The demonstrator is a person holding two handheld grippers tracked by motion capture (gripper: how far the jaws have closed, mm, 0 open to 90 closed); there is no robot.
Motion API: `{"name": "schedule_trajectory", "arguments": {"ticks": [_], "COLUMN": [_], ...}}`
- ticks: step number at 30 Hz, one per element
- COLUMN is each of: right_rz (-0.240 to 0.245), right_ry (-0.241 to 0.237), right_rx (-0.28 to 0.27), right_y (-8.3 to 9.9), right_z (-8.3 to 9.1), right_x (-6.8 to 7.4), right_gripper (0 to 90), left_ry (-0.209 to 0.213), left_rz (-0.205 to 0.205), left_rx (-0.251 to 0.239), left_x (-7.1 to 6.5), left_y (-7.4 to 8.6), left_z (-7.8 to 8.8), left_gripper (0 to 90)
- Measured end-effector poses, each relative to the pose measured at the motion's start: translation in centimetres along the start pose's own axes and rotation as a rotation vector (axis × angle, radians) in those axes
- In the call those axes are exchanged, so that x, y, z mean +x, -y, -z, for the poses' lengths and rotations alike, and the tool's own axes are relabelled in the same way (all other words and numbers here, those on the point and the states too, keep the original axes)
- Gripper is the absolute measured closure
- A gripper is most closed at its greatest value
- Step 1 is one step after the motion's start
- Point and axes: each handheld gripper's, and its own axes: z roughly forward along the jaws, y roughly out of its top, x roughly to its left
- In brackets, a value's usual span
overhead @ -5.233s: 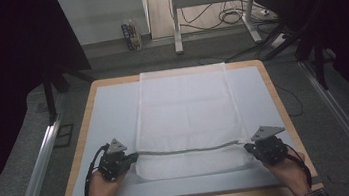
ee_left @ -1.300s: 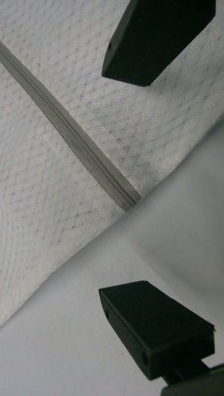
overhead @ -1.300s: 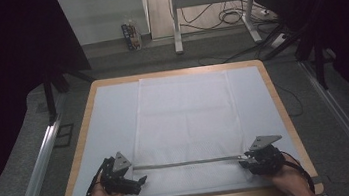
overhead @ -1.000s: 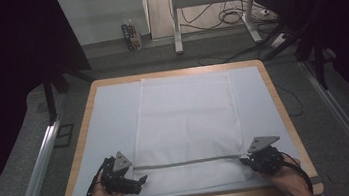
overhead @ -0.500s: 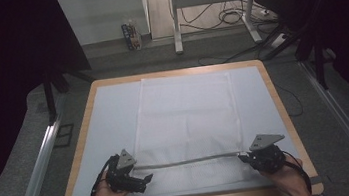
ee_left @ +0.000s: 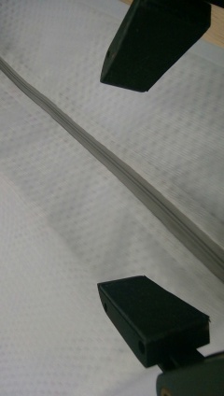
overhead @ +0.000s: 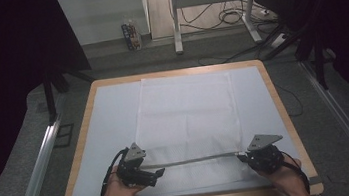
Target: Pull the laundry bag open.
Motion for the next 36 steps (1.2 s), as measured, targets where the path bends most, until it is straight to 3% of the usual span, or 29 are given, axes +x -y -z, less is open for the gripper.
{"name": "schedule_trajectory", "arguments": {"ticks": [8,15,22,36], "right_rz": [0.019,0.017,0.012,-0.003], "right_ry": [0.009,0.003,0.000,-0.014], "right_rx": [0.003,0.002,-0.004,-0.004], "right_y": [-0.1,0.0,0.0,0.1], "right_z": [0.0,0.0,0.0,-0.1], "right_x": [0.1,0.1,0.0,-0.1], "right_gripper": [83.6,83.6,83.5,83.1], "left_ry": [0.014,0.066,0.081,0.160], "left_rz": [-0.034,-0.061,-0.108,-0.176], "left_rx": [-0.014,-0.021,-0.021,-0.021], "left_x": [-0.6,-1.3,-2.2,-5.4], "left_y": [-2.2,-4.8,-7.2,-11.9], "left_z": [-1.2,-2.5,-4.1,-8.2], "left_gripper": [6.3,6.3,6.4,5.4]}}
